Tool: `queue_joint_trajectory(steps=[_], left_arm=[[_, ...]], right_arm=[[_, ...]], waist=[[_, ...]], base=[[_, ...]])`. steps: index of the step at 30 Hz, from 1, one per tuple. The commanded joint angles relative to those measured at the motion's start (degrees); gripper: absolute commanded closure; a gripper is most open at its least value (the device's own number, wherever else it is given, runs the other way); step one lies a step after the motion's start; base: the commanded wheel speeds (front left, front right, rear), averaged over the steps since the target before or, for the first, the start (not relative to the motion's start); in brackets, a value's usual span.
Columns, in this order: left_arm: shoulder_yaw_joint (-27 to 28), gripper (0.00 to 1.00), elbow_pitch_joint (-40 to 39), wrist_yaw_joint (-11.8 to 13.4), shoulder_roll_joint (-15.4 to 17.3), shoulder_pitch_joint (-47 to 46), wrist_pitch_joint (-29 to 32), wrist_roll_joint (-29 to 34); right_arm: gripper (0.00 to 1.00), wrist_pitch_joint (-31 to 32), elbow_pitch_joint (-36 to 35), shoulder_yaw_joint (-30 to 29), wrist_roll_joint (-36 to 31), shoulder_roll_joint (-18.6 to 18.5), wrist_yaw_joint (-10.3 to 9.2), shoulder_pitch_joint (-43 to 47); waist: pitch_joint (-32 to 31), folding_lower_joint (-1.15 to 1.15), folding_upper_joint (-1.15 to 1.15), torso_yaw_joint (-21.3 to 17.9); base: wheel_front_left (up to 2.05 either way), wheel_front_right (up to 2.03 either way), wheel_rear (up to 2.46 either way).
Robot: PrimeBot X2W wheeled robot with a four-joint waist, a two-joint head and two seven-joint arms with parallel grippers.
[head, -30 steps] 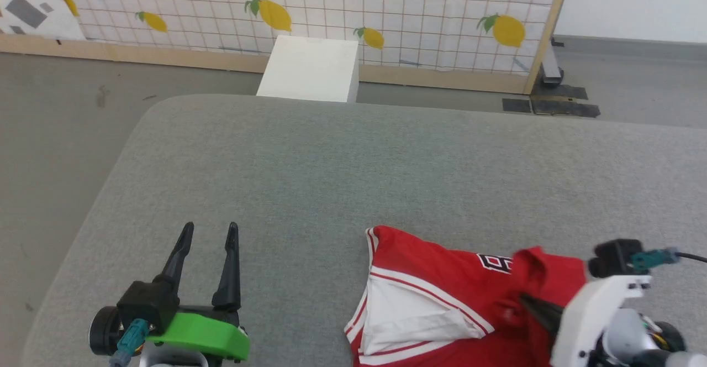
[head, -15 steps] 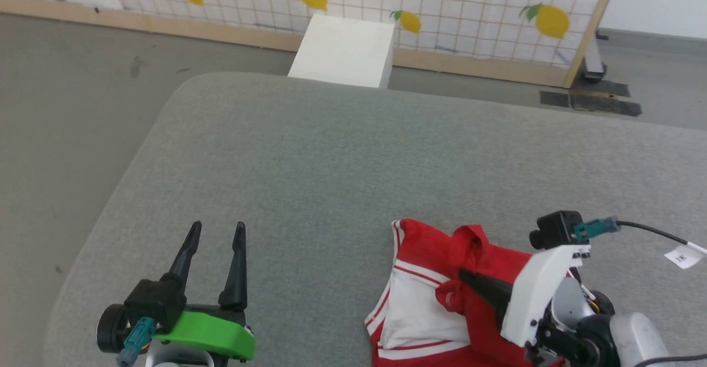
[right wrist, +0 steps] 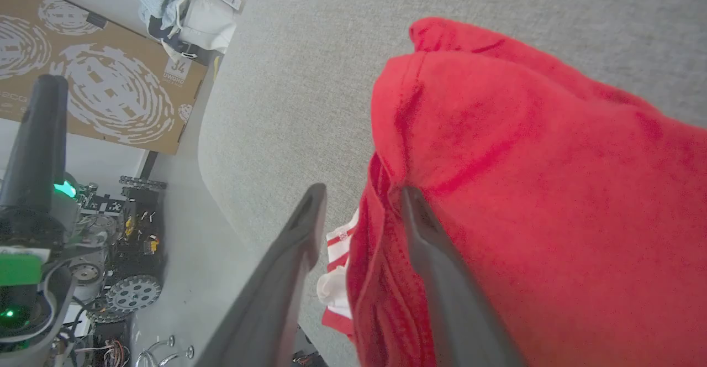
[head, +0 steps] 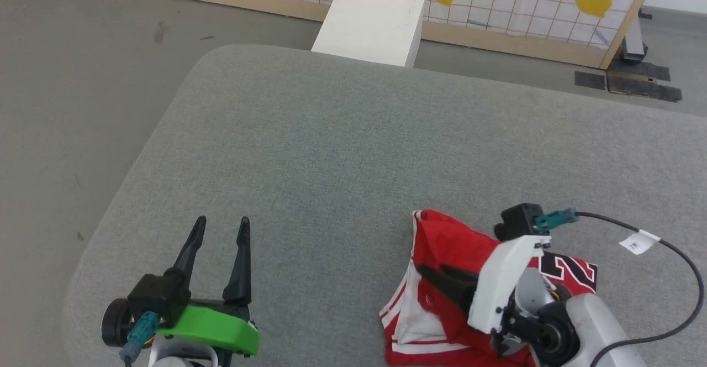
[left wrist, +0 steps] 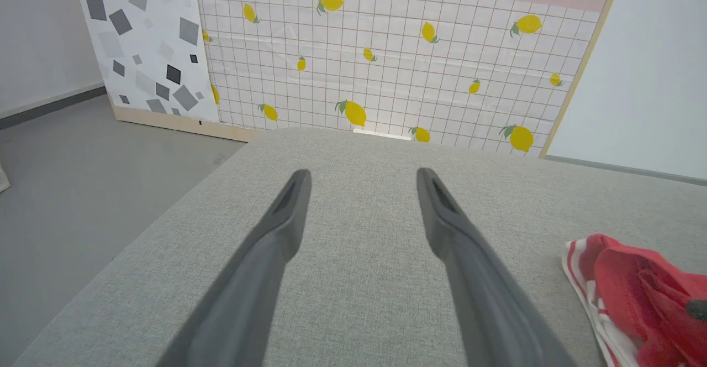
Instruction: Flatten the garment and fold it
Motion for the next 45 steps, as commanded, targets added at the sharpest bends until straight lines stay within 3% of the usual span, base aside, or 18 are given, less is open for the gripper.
queue_joint_trajectory(steps=[1,7,11,15,17,19,26,30,38,45], left_arm=[[0.0,0.0,0.3,-0.2,-0.3,-1.2,-0.2,-0.4],[0.2,0.0,1.1,-0.2,-0.5,-1.4,-0.2,-0.4],[0.2,0.0,1.1,-0.2,-0.5,-1.1,-0.2,-0.3],[0.5,0.0,0.9,-0.2,-0.5,-0.6,-0.2,-0.3],[0.7,0.0,0.6,-0.2,-0.4,-0.4,-0.2,-0.4],[0.9,0.0,0.3,-0.2,-0.5,-0.4,-0.2,-0.8],[1.3,0.0,-0.2,-0.2,-0.6,-0.1,-0.2,-1.1],[1.3,0.0,-0.5,-0.2,-0.7,0.1,-0.2,-1.3],[1.0,0.0,-0.9,-0.2,-0.6,0.6,-0.2,-1.4],[0.2,0.0,-0.6,-0.2,-0.5,1.6,-0.2,-1.5]], right_arm=[[0.0,-0.6,0.6,0.9,0.7,0.0,-0.06,-1.2],[0.0,-2.9,2.0,2.4,1.7,0.0,-0.06,-3.2],[0.0,-6.4,-0.3,2.1,-3.9,-0.7,-0.06,-5.4],[0.0,-13.7,-2.9,2.3,-11.8,-4.9,-0.06,-8.1],[0.0,-20.3,-3.9,3.5,-18.9,-10.2,-0.06,-10.1],[0.0,-24.4,-4.0,3.2,-22.3,-12.9,-0.06,-10.7],[0.0,-35.0,-5.1,-1.2,-29.3,-18.0,-0.06,-8.4],[0.0,-38.9,-7.6,-6.5,-31.2,-17.6,-0.06,-3.6],[0.0,-43.8,-16.3,-14.7,-33.8,-11.4,-0.06,7.3],[0.0,-48.6,-20.2,-15.6,-36.9,-7.0,-0.06,15.2]], waist=[[0.1,0.0,0.0,0.0],[-1.0,0.0,0.0,-1.4],[-2.0,0.0,0.0,-2.7],[-3.0,0.0,0.0,-4.3],[-3.5,0.0,0.0,-5.7],[-3.7,0.0,0.0,-6.6],[-4.1,0.0,0.0,-9.3],[-4.2,0.0,0.0,-10.4],[-4.2,0.0,0.0,-11.7],[-3.9,0.0,0.0,-11.7]], base=[[0.0,0.0,0.0],[0.0,0.0,0.0],[0.0,0.0,0.0],[0.0,0.0,0.0],[0.0,0.0,0.0],[0.0,0.0,0.0],[0.0,0.0,0.0],[0.0,0.0,0.0],[0.0,0.0,0.0],[0.0,0.0,0.0]])
